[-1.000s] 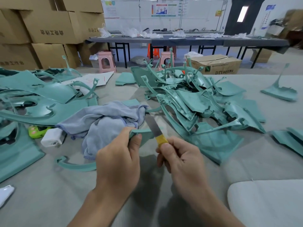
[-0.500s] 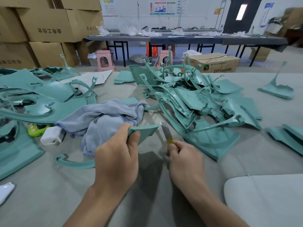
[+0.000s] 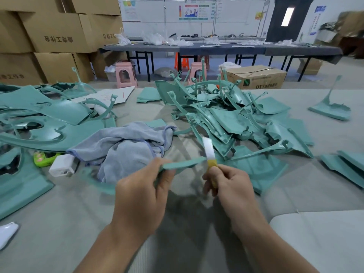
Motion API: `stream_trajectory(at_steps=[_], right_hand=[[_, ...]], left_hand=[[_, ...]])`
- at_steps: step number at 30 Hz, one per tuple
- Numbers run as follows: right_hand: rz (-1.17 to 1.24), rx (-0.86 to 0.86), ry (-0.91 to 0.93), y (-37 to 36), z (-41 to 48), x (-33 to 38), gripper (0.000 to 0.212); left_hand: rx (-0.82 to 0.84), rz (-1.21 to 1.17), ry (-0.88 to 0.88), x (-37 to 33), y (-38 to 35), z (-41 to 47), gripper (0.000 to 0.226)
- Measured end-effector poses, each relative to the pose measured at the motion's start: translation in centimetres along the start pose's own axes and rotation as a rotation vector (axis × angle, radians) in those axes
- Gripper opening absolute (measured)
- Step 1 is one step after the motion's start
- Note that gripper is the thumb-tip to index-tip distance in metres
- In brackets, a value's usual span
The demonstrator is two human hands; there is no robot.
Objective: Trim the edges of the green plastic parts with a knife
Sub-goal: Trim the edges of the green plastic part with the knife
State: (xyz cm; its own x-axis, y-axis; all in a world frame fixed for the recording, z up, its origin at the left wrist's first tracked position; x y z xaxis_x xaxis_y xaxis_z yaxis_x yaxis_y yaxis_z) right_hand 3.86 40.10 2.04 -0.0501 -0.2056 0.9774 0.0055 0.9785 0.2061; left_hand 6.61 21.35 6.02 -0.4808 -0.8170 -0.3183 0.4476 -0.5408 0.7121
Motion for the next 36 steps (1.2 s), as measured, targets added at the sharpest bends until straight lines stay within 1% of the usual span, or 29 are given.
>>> stream_trajectory(at_steps=[1, 3, 4, 5, 6, 8, 10, 11, 13, 14, 15, 17, 19, 20, 22, 23, 24, 25, 26, 27, 29, 31, 32, 33, 36], right_hand=[[0.195, 0.03, -0.04, 0.3, -0.1, 0.3, 0.033], [0.57, 0.111, -0.152, 1.3, 0.0, 0.6, 0.018], [0.719, 0.167, -0.195, 2.0, 0.1, 0.6, 0.03], [0.815, 0.231, -0.236, 2.5, 0.0, 0.9, 0.045], [0.857, 0.266, -0.257, 3.0, 0.0, 0.9, 0.052], [0.906, 0.278, -0.302, 4.0, 0.2, 0.8, 0.052], [0.968, 0.218, -0.315, 4.6, 0.5, 0.7, 0.049], [0.974, 0.183, -0.31, 4.6, 0.6, 0.8, 0.041], [0.859, 0.128, -0.282, 4.2, 1.0, 0.4, 0.017], [0.777, 0.111, -0.269, 3.9, 1.2, 0.2, 0.011], [0.723, 0.111, -0.263, 3.6, 1.2, 0.1, 0.011], [0.697, 0.137, -0.263, 3.4, 1.3, -0.2, 0.009], [0.7, 0.173, -0.274, 3.6, 1.3, -0.3, 0.01], [0.695, 0.192, -0.272, 3.7, 1.4, -0.4, 0.012], [0.677, 0.214, -0.25, 3.7, 1.3, -0.4, 0.012], [0.683, 0.212, -0.223, 3.7, 1.2, -0.4, 0.012], [0.71, 0.209, -0.182, 3.6, 1.2, -0.3, 0.012], [0.744, 0.199, -0.137, 3.4, 1.1, -0.3, 0.012], [0.776, 0.185, -0.098, 3.2, 1.0, -0.2, 0.012], [0.793, 0.17, -0.072, 2.8, 0.9, -0.2, 0.014], [0.759, 0.149, -0.061, 1.8, 0.6, -0.1, 0.025], [0.666, 0.156, -0.077, 0.8, 0.4, -0.1, 0.029], [0.633, 0.17, -0.078, 0.4, 0.2, -0.1, 0.027], [0.608, 0.189, -0.073, 0.2, 0.1, 0.0, 0.025], [0.488, 0.229, -0.017, -0.1, -0.2, 0.4, 0.023]], left_hand=[[0.0, 0.005, -0.121, -0.6, 0.3, -0.2, 0.025], [0.005, 0.031, -0.353, -2.1, 1.0, -0.4, 0.025], [0.007, 0.038, -0.44, -2.8, 1.2, -0.4, 0.025], [0.015, 0.037, -0.504, -3.4, 1.1, -0.4, 0.024], [0.035, 0.028, -0.547, -3.8, 0.8, -0.5, 0.024], [0.103, -0.007, -0.563, -3.9, 0.0, -0.6, 0.026], [0.149, -0.049, -0.49, -3.1, -0.8, -0.3, 0.028], [0.164, -0.075, -0.436, -2.5, -1.1, -0.2, 0.031], [0.191, -0.137, -0.301, -1.1, -1.5, 0.2, 0.039], [0.202, -0.168, -0.222, -0.4, -1.7, 0.4, 0.042], [0.219, -0.199, -0.139, 0.4, -1.8, 0.5, 0.047], [0.267, -0.258, -0.005, 1.5, -2.0, 0.6, 0.067], [0.277, -0.269, 0.043, 2.0, -2.1, 0.5, 0.084], [0.26, -0.269, 0.06, 2.4, -2.2, 0.4, 0.085], [0.17, -0.326, 0.151, 2.7, -2.5, 0.2, 0.076], [0.118, -0.435, 0.257, 2.8, -2.6, 0.2, 0.07], [0.086, -0.613, 0.387, 2.8, -2.7, 0.3, 0.072], [0.09, -0.821, 0.485, 2.8, -3.0, 0.3, 0.075], [0.125, -1.004, 0.519, 2.7, -3.3, 0.4, 0.074], [0.192, -1.131, 0.498, 2.5, -3.6, 0.6, 0.07], [0.332, -1.373, 0.423, 1.9, -3.9, 0.5, 0.052], [0.386, -1.642, 0.485, 1.6, -3.9, 0.3, 0.044], [0.388, -1.7, 0.535, 1.7, -4.0, 0.3, 0.041], [0.376, -1.692, 0.584, 1.8, -4.1, 0.3, 0.036], [0.297, -1.589, 0.726, 2.1, -4.3, 0.4, 0.028]])
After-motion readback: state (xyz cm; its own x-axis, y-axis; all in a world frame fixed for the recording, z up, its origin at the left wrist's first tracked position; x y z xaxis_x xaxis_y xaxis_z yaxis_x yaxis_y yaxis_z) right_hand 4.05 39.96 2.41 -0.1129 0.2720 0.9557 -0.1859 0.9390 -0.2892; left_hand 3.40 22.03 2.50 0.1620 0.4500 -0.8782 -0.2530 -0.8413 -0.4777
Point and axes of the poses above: each hand's wrist, its own z-axis towards the middle knuckle, its own y-axis out of the back of the hand, x = y × z, the point moved 2 cm from there along z, towards the middle knuckle, and after that the axes turned 14 degrees about x, right-handed, at the moved point
